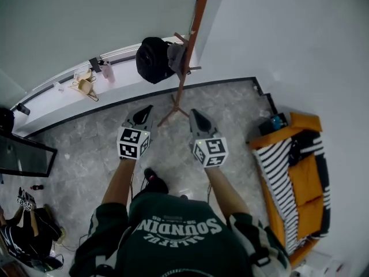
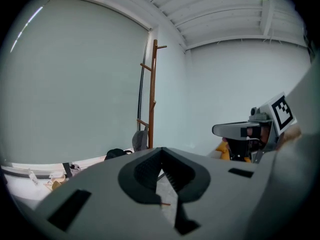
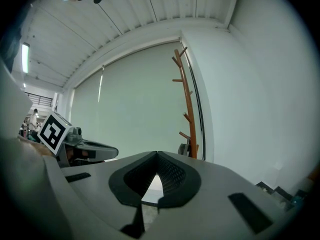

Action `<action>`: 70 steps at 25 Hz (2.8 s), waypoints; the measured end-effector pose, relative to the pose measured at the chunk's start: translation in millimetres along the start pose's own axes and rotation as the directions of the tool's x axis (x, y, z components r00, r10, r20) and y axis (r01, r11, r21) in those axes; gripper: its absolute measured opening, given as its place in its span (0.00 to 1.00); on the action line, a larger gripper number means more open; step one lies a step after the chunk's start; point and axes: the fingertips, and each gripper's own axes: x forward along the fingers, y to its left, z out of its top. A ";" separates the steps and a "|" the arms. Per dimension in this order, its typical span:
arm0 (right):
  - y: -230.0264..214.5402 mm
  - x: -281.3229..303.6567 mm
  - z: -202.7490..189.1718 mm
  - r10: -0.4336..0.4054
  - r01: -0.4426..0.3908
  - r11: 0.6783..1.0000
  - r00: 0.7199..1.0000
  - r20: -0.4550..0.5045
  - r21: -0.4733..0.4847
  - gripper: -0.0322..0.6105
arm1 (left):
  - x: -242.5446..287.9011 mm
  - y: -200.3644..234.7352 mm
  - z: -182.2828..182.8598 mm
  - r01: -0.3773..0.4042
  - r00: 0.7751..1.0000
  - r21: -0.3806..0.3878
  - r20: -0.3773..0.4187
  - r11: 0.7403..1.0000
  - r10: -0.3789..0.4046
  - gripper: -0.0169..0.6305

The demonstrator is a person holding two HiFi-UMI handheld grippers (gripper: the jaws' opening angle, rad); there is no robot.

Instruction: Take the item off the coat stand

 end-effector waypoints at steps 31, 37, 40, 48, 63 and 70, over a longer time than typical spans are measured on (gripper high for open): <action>-29.4 128.8 38.2 -0.214 0.213 0.977 0.977 0.010 0.025 0.05 | 122.9 91.1 48.7 0.213 0.977 0.024 0.000 0.977 -0.213 0.03; -48.3 155.5 42.9 -0.213 0.212 0.977 0.977 0.024 0.037 0.05 | 149.4 100.1 59.0 0.210 0.978 0.039 0.007 0.977 -0.210 0.03; -57.9 173.3 44.0 -0.212 0.211 0.977 0.977 0.025 0.039 0.05 | 165.0 110.7 62.7 0.200 0.980 0.045 0.013 0.979 -0.201 0.03; -77.2 202.0 32.7 -0.216 0.217 0.975 0.976 -0.020 0.038 0.05 | 198.2 130.6 55.1 0.211 0.977 0.033 -0.016 0.977 -0.210 0.03; -80.8 221.3 -5.4 -0.211 0.214 0.974 0.976 -0.054 0.070 0.05 | 217.4 134.3 15.5 0.229 0.973 0.041 -0.038 0.972 -0.228 0.03; -79.0 211.3 -46.1 -0.222 0.231 0.969 0.970 -0.101 0.091 0.05 | 229.3 138.5 -7.2 0.222 0.975 0.028 -0.034 0.975 -0.221 0.03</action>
